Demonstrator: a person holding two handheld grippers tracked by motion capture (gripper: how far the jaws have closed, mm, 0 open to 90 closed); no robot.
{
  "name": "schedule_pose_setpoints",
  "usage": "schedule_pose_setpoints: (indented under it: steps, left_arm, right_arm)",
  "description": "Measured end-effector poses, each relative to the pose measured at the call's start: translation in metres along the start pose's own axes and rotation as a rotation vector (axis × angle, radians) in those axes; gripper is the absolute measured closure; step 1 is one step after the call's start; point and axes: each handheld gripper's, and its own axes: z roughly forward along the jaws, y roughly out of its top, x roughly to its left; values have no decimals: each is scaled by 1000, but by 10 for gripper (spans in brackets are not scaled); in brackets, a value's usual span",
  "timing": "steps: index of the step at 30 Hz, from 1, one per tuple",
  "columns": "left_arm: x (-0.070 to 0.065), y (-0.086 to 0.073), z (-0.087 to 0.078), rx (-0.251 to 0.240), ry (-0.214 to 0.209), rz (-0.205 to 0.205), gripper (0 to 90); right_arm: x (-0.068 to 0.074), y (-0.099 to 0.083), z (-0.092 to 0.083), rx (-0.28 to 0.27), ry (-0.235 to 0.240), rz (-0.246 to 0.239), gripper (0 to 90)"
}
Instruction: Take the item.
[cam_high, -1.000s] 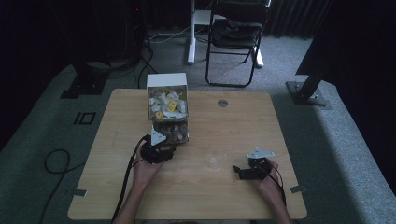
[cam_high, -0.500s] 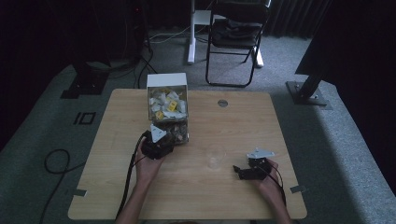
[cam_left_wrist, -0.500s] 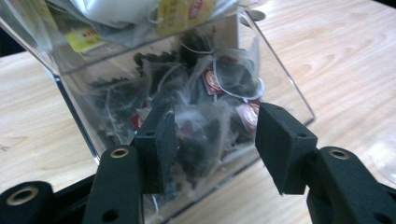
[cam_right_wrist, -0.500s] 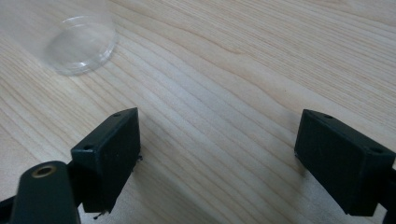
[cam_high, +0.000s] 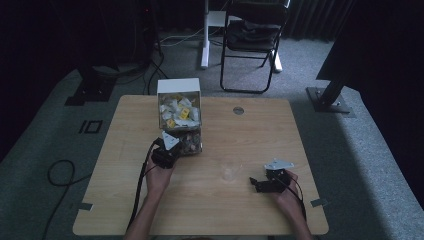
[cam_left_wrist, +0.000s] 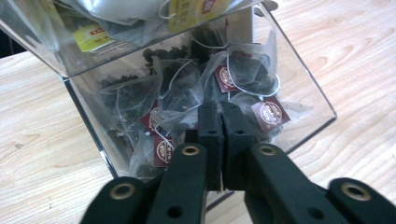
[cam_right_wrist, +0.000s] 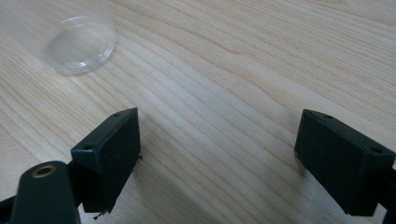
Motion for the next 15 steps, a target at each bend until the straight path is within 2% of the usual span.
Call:
schedule_pose_setpoints:
  steps: [8, 15]
  left_arm:
    - [4, 0, -2, 1, -22, -16, 900]
    - [6, 3, -9, -13, -58, -40, 900]
  right_arm:
    - [0, 0, 0, 0, 0, -1, 141]
    - [0, 0, 0, 0, 0, 0, 141]
